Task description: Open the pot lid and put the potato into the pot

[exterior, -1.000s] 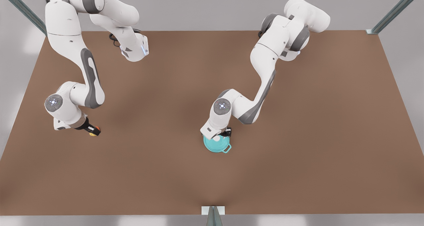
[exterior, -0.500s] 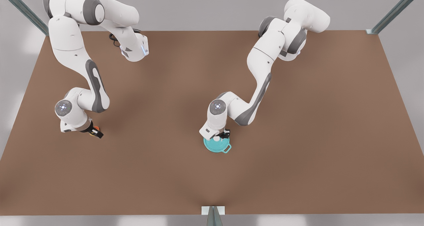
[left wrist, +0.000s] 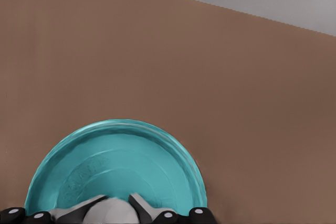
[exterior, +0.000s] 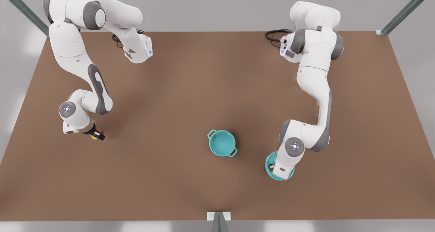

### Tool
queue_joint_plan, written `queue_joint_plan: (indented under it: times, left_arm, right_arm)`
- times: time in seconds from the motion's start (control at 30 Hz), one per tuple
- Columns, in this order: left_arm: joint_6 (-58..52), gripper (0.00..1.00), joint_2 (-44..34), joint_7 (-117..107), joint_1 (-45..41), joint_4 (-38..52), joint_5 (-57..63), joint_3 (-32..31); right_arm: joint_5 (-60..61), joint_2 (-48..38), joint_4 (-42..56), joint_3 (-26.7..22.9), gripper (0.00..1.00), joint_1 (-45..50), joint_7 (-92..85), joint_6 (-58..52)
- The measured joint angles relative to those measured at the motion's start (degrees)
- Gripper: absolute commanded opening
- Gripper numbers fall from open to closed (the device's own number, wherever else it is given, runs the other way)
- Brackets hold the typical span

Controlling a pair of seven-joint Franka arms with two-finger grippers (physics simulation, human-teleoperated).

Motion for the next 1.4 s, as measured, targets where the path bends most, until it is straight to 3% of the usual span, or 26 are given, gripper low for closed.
queue_joint_plan:
  times: [0.07,0.1,0.13,0.3,0.37,0.43,0.47,0.53,0.73,1.4]
  left_arm:
    - [2.51,0.28,3.87,2.36,3.56,0.00,-0.13,-0.28]
    - [3.87,0.84,5.44,3.48,4.41,-0.02,-0.26,-0.65]
    - [5.07,1.00,6.34,4.57,4.86,-0.06,-0.42,-0.99]
    - [4.73,1.00,2.15,10.39,6.87,-0.10,-1.08,-1.08]
    - [-2.68,1.00,-10.21,13.16,10.39,-0.07,-4.32,-1.83]
    - [-10.92,1.00,-24.42,15.74,12.62,-4.04,-7.59,-1.83]
    - [-12.29,1.00,-33.81,16.92,13.05,-14.85,-8.64,-1.87]
    - [-14.89,1.00,-41.03,19.09,13.48,-23.79,-9.94,-1.88]
    - [-19.93,1.00,-43.64,24.01,13.24,-25.63,-11.07,-2.18]
    - [-23.19,1.00,-43.43,30.02,12.80,-25.50,-11.29,-2.35]
  right_arm:
    - [-0.03,0.27,-0.16,0.06,1.00,-0.20,-0.08,0.36]
    - [-0.04,0.47,-0.21,0.08,1.00,-0.24,-0.11,0.60]
    - [-0.05,0.70,-0.38,0.09,1.00,-0.26,-0.14,0.87]
    - [-0.03,0.91,-0.60,0.40,0.99,-0.27,-0.22,1.72]
    - [-0.01,0.86,-0.84,0.46,0.87,-0.28,-0.21,1.88]
    - [0.01,0.85,-0.97,0.52,0.81,-0.27,-0.19,2.00]
    - [0.02,0.85,-0.99,0.52,0.77,-0.27,-0.20,2.04]
    - [0.03,0.85,-1.04,0.53,0.74,-0.28,-0.23,2.11]
    - [0.03,0.59,-1.18,0.53,0.65,-0.87,-0.39,2.11]
    - [0.17,-0.33,-1.19,1.11,0.56,-0.81,-0.46,1.78]
